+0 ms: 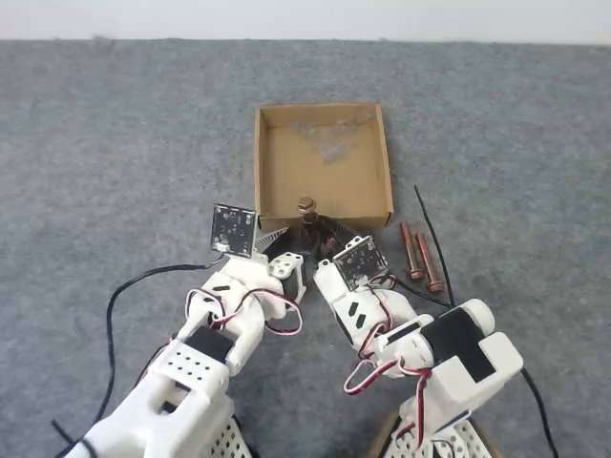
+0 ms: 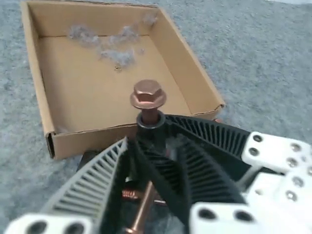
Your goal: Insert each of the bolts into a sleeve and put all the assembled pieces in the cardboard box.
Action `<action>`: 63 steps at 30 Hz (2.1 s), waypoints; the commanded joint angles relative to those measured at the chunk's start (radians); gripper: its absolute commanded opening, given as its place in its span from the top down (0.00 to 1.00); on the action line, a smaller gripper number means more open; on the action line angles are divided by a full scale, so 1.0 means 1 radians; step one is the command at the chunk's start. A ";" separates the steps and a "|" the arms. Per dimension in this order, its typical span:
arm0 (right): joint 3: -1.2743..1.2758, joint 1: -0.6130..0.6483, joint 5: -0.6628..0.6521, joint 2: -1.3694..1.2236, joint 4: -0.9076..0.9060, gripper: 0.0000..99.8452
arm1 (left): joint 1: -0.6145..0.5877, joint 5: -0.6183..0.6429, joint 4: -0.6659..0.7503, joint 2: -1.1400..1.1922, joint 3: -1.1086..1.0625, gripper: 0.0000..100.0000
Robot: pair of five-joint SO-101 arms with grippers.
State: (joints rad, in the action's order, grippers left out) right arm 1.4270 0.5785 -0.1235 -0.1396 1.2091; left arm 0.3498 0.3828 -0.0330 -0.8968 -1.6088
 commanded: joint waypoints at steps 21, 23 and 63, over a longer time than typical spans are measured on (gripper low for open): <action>-0.037 -0.031 0.009 0.056 0.024 0.99 | -0.006 0.048 -0.594 -0.709 0.042 0.73; -0.037 -0.031 0.009 0.056 0.024 0.99 | -0.023 0.048 -0.601 -0.764 0.021 0.73; -0.051 -0.163 0.000 0.380 -0.231 0.99 | -0.422 -0.175 -0.707 -0.681 -0.084 0.99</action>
State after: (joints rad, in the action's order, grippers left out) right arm 1.4285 0.4388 -0.1250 0.0921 1.1124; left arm -0.0752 0.2355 -0.7357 -1.5873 -1.7039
